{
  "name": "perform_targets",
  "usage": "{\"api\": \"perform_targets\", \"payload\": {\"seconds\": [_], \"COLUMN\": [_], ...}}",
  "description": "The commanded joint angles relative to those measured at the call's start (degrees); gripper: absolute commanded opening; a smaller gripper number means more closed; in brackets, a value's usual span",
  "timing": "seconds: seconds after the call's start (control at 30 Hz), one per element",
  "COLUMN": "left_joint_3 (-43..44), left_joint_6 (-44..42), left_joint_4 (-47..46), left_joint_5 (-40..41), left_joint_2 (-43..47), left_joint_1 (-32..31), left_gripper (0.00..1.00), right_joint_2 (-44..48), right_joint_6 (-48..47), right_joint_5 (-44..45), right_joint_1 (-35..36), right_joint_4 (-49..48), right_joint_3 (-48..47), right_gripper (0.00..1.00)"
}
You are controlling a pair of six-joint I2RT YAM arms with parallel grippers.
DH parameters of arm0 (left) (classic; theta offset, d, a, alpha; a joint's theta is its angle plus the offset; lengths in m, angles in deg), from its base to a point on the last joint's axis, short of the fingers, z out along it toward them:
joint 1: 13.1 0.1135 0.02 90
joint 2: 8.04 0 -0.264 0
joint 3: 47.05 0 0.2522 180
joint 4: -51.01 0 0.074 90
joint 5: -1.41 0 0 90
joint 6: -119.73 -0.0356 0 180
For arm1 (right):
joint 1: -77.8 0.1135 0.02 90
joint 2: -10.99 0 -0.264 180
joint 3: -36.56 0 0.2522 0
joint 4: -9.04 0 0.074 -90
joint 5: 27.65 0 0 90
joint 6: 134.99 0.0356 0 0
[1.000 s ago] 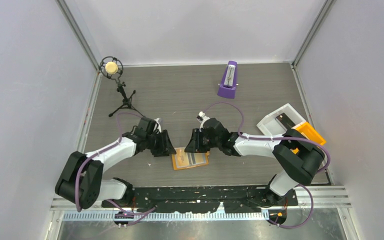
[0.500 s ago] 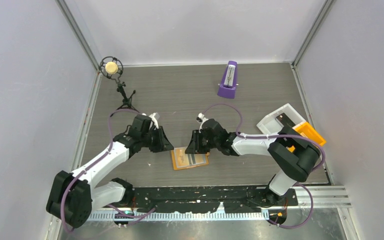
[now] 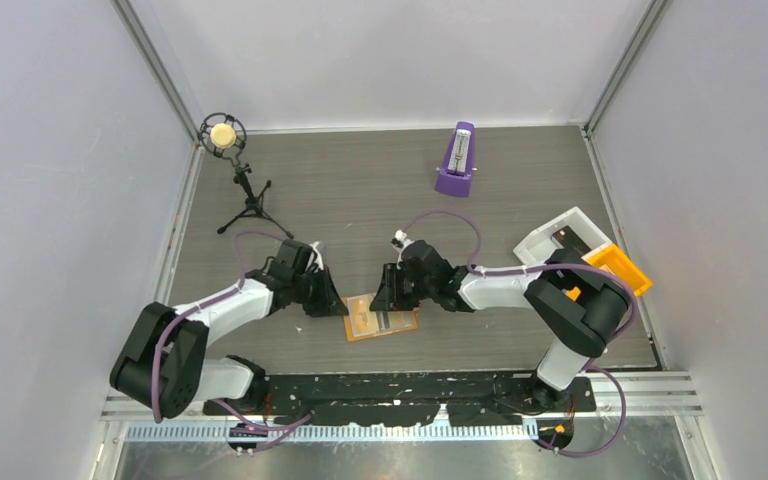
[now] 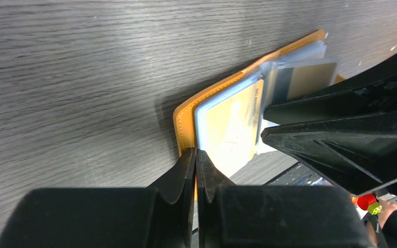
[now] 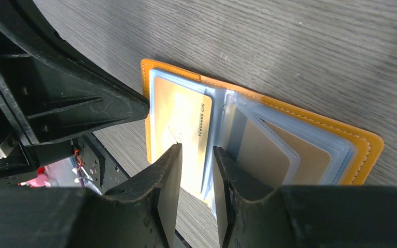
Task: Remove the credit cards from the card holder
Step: Remove the credit card from the card holder.
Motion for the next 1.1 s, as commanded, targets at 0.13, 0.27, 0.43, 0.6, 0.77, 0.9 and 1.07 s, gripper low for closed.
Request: {"api": "perform_targets", "payload": {"seconds": [0.13, 0.27, 0.43, 0.6, 0.77, 0.9, 1.07], "left_joint_3": [-1.2, -1.2, -1.2, -1.5, -1.4, -1.4, -1.5], "left_joint_6": [-2.9, -3.4, -3.6, -3.6, -3.6, -3.6, -3.4], "left_joint_4": [-1.3, -0.2, -0.1, -0.4, -0.5, -0.8, -0.9], "left_joint_5": [3.1, 4.5, 4.7, 4.5, 4.5, 4.7, 4.9], "left_joint_2": [-0.9, -0.3, -0.5, -0.7, -0.8, -1.1, -0.9], "left_joint_1": [-0.3, -0.3, -0.3, -0.3, -0.3, -0.3, -0.3], "left_gripper": [0.01, 0.0, 0.0, 0.0, 0.0, 0.0, 0.0], "right_joint_2": [-1.5, -1.7, -2.1, -2.4, -1.2, -1.5, -2.1], "right_joint_6": [0.1, -0.3, -1.3, -1.6, -2.0, -0.7, 1.2], "right_joint_5": [0.7, 1.6, 4.0, 5.3, 6.7, 3.7, 0.7], "right_joint_1": [0.6, 1.5, 2.3, 2.4, 2.6, 2.6, 2.0], "right_joint_4": [-0.8, 0.9, 4.9, 7.7, 9.7, 4.5, -3.1], "right_joint_3": [-0.7, -2.0, -4.0, -5.0, -5.6, -4.4, -2.5], "right_gripper": [0.36, 0.36, 0.38, 0.39, 0.4, 0.39, 0.35]}}
